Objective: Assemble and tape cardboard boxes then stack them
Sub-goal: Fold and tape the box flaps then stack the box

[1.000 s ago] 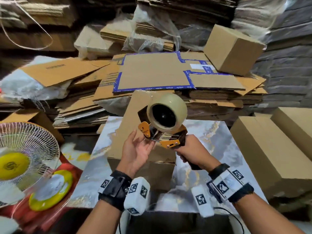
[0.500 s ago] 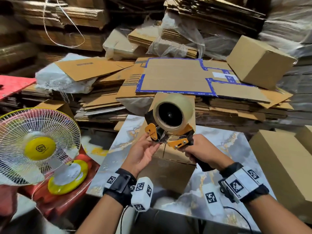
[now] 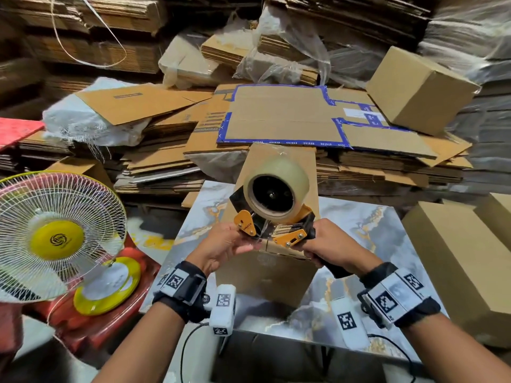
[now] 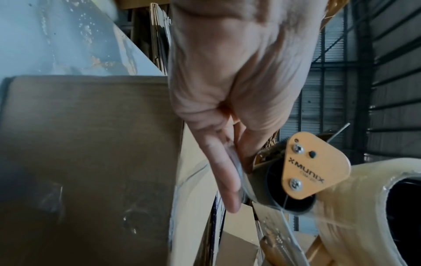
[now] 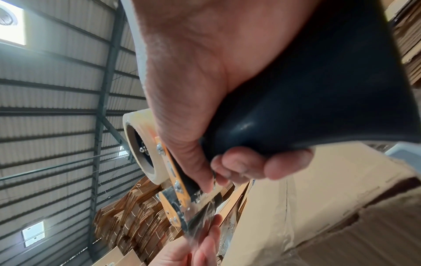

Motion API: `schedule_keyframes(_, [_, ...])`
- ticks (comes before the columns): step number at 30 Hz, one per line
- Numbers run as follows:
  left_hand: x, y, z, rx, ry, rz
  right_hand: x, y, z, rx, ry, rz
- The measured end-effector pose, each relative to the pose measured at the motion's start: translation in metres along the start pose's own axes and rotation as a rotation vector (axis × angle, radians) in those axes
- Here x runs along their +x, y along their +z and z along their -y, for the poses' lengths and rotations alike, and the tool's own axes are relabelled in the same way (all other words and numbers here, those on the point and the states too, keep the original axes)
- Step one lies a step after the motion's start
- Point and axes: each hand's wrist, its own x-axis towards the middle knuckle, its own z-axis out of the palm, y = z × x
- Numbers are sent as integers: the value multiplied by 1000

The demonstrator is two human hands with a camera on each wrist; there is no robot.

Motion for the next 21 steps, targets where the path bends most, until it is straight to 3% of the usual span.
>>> schedule_keyframes(10, [6,-20,5,216,-44,1,3,3,-10,-64,-26,17])
schedule_keyframes(21, [-1,-64,-30,518,83,-25,18,-6,1,-176,-53,84])
